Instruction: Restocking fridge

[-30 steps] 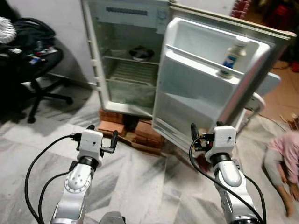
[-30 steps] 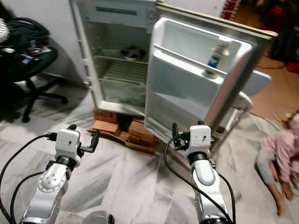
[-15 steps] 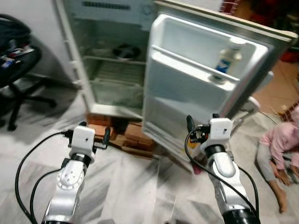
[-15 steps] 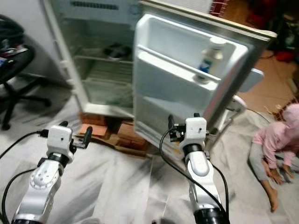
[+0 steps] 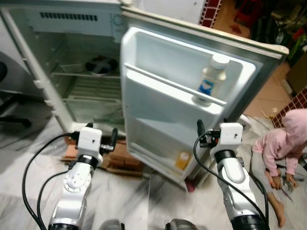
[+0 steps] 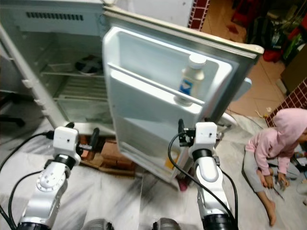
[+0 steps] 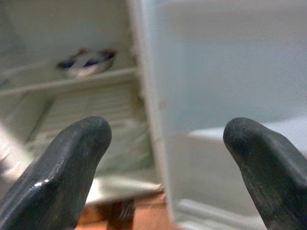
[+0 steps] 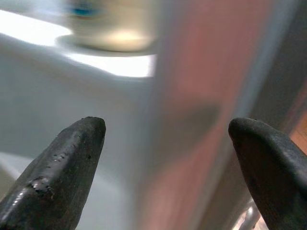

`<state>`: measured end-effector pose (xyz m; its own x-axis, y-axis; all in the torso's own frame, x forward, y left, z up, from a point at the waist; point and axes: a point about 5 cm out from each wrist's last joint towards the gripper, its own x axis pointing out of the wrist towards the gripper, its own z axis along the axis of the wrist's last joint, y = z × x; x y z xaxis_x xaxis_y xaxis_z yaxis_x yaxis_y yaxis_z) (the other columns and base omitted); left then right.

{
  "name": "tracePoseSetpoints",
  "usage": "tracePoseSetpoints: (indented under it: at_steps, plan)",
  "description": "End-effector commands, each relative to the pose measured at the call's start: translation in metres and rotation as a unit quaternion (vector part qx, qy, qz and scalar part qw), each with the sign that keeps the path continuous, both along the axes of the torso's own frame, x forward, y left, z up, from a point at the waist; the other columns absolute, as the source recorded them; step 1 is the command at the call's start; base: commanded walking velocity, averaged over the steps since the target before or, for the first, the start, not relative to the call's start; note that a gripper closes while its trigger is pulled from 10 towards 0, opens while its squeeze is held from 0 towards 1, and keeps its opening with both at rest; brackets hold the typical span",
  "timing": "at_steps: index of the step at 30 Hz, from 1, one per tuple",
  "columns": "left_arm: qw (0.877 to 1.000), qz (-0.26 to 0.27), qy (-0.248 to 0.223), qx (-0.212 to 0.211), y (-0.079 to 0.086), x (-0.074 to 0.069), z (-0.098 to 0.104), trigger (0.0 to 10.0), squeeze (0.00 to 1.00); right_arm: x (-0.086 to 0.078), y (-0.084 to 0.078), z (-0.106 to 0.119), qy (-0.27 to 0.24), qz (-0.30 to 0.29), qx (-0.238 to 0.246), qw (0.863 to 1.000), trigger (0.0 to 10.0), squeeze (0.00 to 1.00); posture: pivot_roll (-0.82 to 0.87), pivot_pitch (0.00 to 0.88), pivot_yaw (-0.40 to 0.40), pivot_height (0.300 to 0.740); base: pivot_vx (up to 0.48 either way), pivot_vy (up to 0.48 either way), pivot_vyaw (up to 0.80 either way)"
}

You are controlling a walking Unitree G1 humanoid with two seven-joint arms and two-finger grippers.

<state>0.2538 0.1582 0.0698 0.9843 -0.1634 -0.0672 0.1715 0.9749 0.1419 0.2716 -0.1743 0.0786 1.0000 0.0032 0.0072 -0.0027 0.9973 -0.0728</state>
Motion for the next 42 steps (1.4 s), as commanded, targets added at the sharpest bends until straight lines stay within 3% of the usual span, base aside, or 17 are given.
tracePoseSetpoints:
  at_steps: [1,9,13,16,18,19,21,22,23,27,28,35,42]
  plan:
    - [1.0,-0.004,0.003,0.007,-0.001,-0.004,-0.002,10.0,0.0,0.0,-0.003,0.001,-0.001,-0.002,-0.002,1.0,10.0,0.0,0.08,0.04,-0.04,0.74,0.0,0.0,0.0]
    - [1.0,-0.006,0.0,0.007,-0.001,-0.004,-0.001,10.0,0.0,-0.001,-0.006,-0.001,0.003,0.006,0.0,1.0,10.0,0.0,0.08,0.042,-0.041,0.74,0.0,-0.273,0.0]
    - [1.0,-0.005,0.0,0.006,-0.001,-0.005,-0.001,10.0,0.0,-0.003,0.004,-0.006,0.027,0.084,0.043,0.995,10.0,0.0,0.08,0.045,-0.039,0.74,0.0,-0.294,0.0]
    - [1.0,0.0,0.004,0.006,0.0,-0.006,-0.002,10.0,0.0,-0.008,0.019,-0.013,0.075,0.211,0.086,0.971,10.0,0.0,0.08,0.046,-0.038,0.74,0.0,0.0,0.0]
    - [1.0,0.002,0.005,0.007,0.001,-0.007,-0.002,10.0,0.0,-0.012,0.023,-0.016,0.095,0.252,0.096,0.958,10.0,0.0,0.08,0.045,-0.038,0.74,0.0,0.0,0.0]
    - [1.0,0.002,0.005,0.007,0.001,-0.007,-0.002,10.0,0.0,-0.012,0.023,-0.016,0.095,0.252,0.096,0.958,10.0,0.0,0.08,0.045,-0.038,0.74,0.0,0.0,0.0]
    - [1.0,0.004,0.005,0.009,0.002,-0.007,-0.002,10.0,0.0,-0.018,0.027,-0.02,0.123,0.3,0.104,0.94,10.0,0.0,0.09,0.047,-0.038,0.74,0.0,0.0,0.0]
    - [1.0,0.004,0.005,0.009,0.002,-0.007,-0.002,10.0,0.0,-0.018,0.027,-0.02,0.123,0.3,0.104,0.94,10.0,0.0,0.09,0.047,-0.038,0.74,0.0,0.0,0.0]
    - [1.0,0.004,0.006,0.009,0.003,-0.008,-0.002,10.0,0.0,-0.021,0.027,-0.022,0.14,0.321,0.106,0.931,10.0,0.0,0.09,0.046,-0.04,0.74,0.0,0.0,0.0]
    - [1.0,0.005,0.012,0.015,0.005,-0.011,-0.004,10.0,0.0,-0.032,0.022,-0.031,0.185,0.385,0.083,0.9,10.0,0.0,0.1,0.045,-0.04,0.74,0.0,0.0,0.0]
    - [1.0,0.005,0.014,0.019,0.006,-0.013,-0.005,10.0,0.0,-0.033,0.016,-0.034,0.197,0.397,0.058,0.895,10.0,0.0,0.1,0.044,-0.039,0.74,0.0,0.0,0.0]
    - [0.999,0.011,0.028,0.023,0.012,-0.021,-0.012,10.0,0.0,-0.017,-0.013,-0.04,0.224,0.33,-0.01,0.917,10.0,0.0,0.1,0.046,-0.036,0.74,0.0,0.0,0.0]
    - [0.999,0.014,0.032,0.022,0.013,-0.021,-0.013,10.0,0.0,-0.007,-0.025,-0.04,0.232,0.307,-0.051,0.921,10.0,0.0,0.1,0.046,-0.036,0.74,0.0,-0.321,0.0]
